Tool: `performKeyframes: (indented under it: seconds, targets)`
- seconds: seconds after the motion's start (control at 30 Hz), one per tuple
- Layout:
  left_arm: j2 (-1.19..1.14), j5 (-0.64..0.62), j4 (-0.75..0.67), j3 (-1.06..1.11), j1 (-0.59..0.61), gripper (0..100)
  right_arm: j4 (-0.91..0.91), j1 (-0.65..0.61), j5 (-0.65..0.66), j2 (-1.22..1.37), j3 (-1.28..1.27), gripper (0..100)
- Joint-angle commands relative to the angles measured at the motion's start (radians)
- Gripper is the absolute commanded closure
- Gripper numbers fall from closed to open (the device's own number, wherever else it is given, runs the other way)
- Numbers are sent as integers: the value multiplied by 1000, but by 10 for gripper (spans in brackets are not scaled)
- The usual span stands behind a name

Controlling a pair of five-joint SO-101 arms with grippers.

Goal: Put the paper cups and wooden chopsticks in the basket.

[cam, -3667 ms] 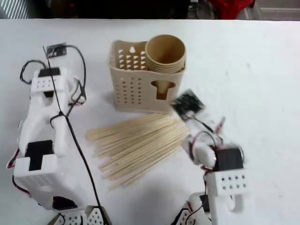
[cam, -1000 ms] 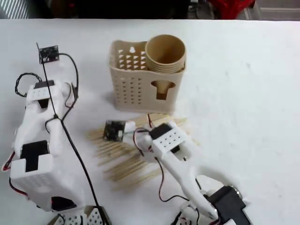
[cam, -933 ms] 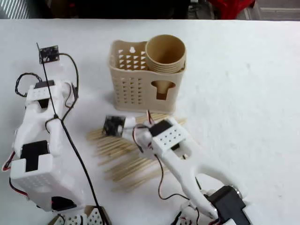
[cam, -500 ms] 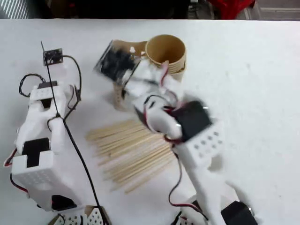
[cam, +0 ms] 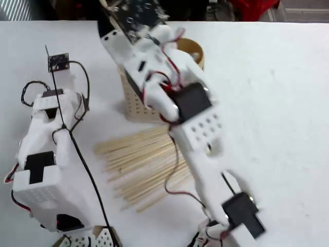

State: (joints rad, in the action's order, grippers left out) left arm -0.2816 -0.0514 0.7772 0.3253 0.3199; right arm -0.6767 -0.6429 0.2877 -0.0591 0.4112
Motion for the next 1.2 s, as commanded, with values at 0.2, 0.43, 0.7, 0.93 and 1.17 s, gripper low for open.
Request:
performKeyframes:
  seconds: [0.2,0.43,0.7,0.93,1.17]
  targets:
    - [2,11,-20,-15,-25,876,81,110,-141,166,38,981]
    - [1,11,-20,-15,-24,876,47,139,-201,116,-107,981]
    - [1,12,-20,-15,-25,876,160,143,-195,-104,-470,978]
    - [1,12,-20,-15,-25,876,-16,143,-195,-302,-601,726]
    - [1,12,-18,-15,-25,876,-341,143,-166,-530,-620,743]
